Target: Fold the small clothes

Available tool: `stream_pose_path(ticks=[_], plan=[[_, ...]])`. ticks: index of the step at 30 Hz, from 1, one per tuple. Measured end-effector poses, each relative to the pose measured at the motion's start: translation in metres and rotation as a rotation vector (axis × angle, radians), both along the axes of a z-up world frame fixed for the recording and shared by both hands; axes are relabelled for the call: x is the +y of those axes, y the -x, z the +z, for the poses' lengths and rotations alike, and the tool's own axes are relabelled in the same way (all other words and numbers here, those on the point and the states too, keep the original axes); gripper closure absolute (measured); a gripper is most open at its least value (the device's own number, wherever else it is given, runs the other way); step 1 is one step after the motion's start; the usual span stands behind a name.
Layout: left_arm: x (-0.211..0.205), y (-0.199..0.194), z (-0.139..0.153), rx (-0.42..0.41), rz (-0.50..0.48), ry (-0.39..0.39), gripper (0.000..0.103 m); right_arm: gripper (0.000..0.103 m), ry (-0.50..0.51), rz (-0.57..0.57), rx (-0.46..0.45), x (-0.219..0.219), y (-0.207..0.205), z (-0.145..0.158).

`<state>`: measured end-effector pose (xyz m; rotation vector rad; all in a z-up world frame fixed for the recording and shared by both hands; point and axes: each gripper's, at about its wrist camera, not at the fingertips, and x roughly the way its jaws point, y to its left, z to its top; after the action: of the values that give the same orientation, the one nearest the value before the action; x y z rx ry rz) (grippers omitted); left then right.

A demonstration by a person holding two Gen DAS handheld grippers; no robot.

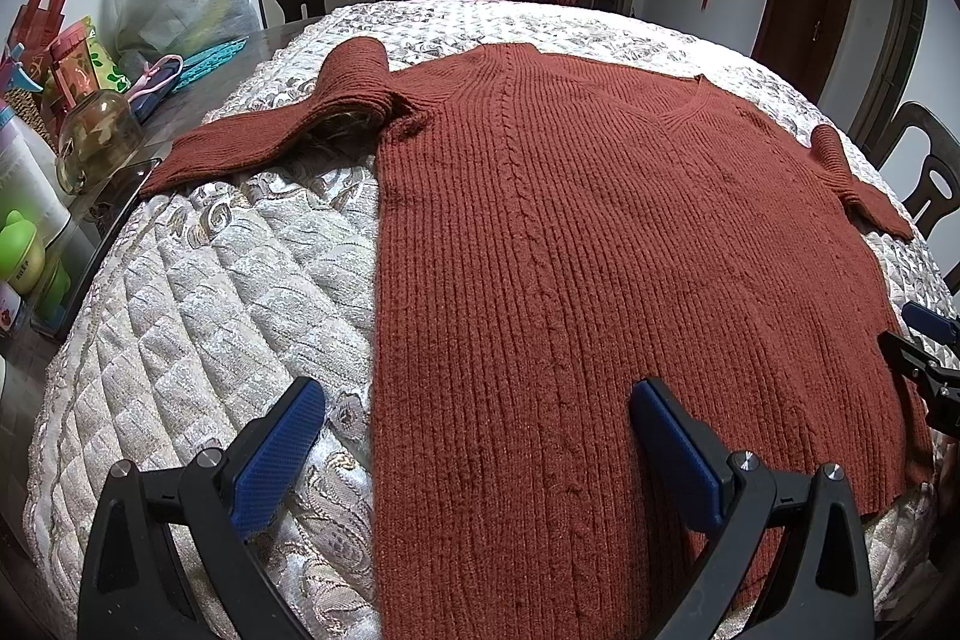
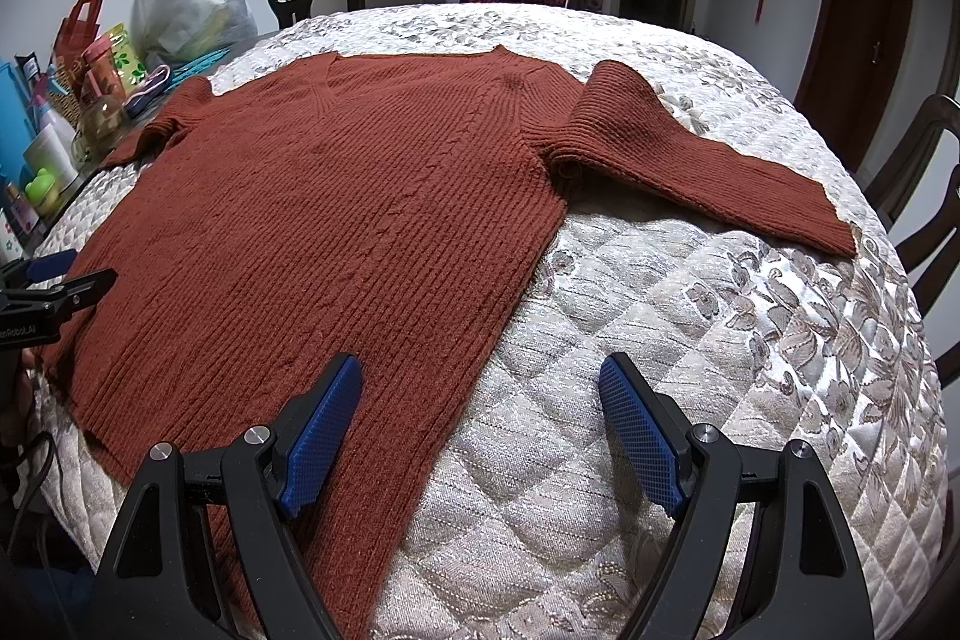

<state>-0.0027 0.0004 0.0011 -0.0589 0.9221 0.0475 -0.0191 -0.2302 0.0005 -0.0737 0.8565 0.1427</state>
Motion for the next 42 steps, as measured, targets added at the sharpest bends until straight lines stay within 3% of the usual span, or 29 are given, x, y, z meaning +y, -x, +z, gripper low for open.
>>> stream_pose_path(ticks=[42], plan=[[0.0040,-0.0031,0.0012,-0.004,0.015,0.000,0.000,0.021,0.003,-0.006,0.024,0.0006,-0.0013,-0.0061]])
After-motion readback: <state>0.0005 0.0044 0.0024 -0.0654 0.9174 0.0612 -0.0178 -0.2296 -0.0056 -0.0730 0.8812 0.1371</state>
